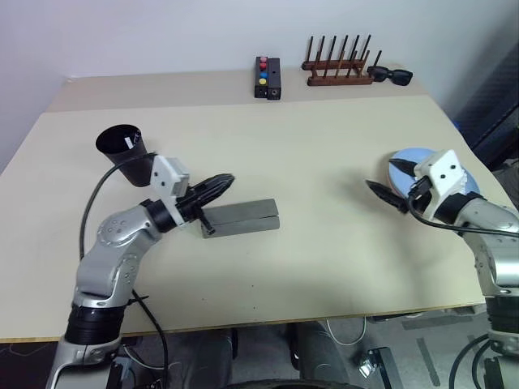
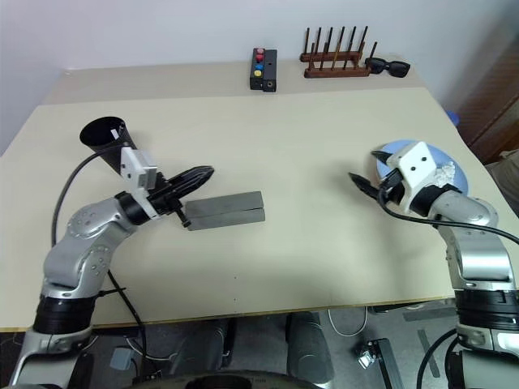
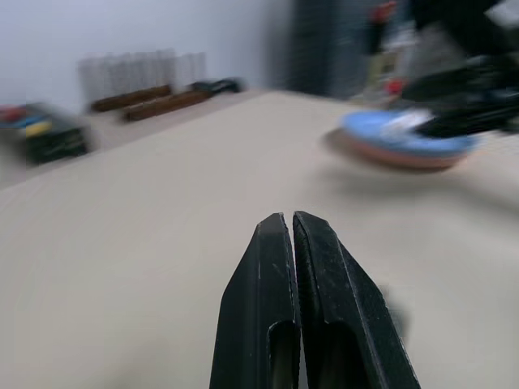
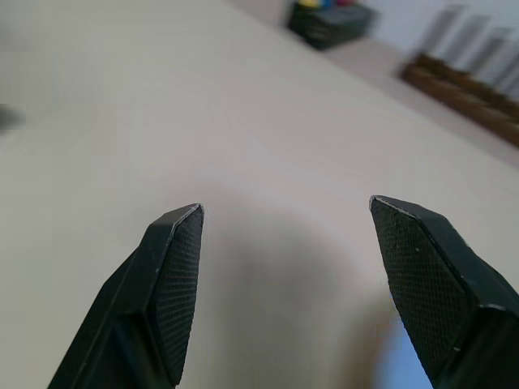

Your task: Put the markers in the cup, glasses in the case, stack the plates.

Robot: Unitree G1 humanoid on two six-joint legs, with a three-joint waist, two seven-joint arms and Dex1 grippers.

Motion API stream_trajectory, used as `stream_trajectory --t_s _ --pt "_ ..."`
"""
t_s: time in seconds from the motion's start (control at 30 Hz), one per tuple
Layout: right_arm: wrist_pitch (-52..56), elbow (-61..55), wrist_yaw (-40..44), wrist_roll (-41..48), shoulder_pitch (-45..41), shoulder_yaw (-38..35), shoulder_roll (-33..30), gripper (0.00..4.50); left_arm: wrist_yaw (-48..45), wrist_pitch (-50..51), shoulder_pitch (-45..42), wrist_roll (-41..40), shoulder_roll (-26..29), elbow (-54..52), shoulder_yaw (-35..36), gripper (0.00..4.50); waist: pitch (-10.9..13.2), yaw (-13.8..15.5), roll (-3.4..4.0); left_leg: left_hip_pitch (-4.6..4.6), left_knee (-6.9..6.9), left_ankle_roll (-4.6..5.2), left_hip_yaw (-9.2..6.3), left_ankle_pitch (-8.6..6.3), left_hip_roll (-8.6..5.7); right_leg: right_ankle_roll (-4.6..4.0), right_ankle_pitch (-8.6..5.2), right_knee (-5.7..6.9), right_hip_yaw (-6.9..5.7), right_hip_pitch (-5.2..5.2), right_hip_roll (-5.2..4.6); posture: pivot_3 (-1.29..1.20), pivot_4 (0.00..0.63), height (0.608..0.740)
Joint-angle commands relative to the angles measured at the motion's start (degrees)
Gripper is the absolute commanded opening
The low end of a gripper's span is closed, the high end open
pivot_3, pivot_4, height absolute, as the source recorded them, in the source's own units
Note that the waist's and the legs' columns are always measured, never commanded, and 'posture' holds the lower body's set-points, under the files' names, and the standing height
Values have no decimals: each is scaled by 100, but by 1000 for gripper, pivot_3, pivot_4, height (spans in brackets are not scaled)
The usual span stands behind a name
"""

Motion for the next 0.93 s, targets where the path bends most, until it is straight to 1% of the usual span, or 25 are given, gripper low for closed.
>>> stream_trajectory --t_s 0.03,0.13,0.27,0.43,0.6,0.93 --pt "-317 387 226 51 -217 -17 50 3321 276 -178 418 115 116 -388 464 78 0 9 0 0 0 0 0 0 0 0 0 0 0 0 0 0 150 734" --pt "-659 1023 383 -21 -392 -15 69 3321 433 -195 867 173 193 -549 732 78 0 17 0 0 1 0 0 0 0 -1 0 0 0 0 -1 0 150 734" --pt "-1109 1861 587 -90 -639 0 72 3321 595 -227 1228 312 280 -644 887 78 0 12 0 0 0 0 1 0 0 -2 0 0 -1 0 0 0 150 734" --pt "-1426 2478 740 -170 -866 67 109 3321 735 -151 1528 254 311 -835 1091 78 0 -9 0 2 -3 0 2 0 0 -2 0 0 -1 0 0 0 150 734" --pt "-1470 2631 732 -249 -1051 154 199 3321 818 -136 1653 266 281 -898 1115 78 0 -15 1 5 -4 0 3 0 1 -2 0 1 0 -1 0 0 150 734" --pt "-1200 2315 653 -227 -1168 236 289 3321 797 -204 1679 181 281 -801 1243 78 0 -3 1 3 -4 0 3 0 1 -2 0 1 0 -1 0 0 150 734"
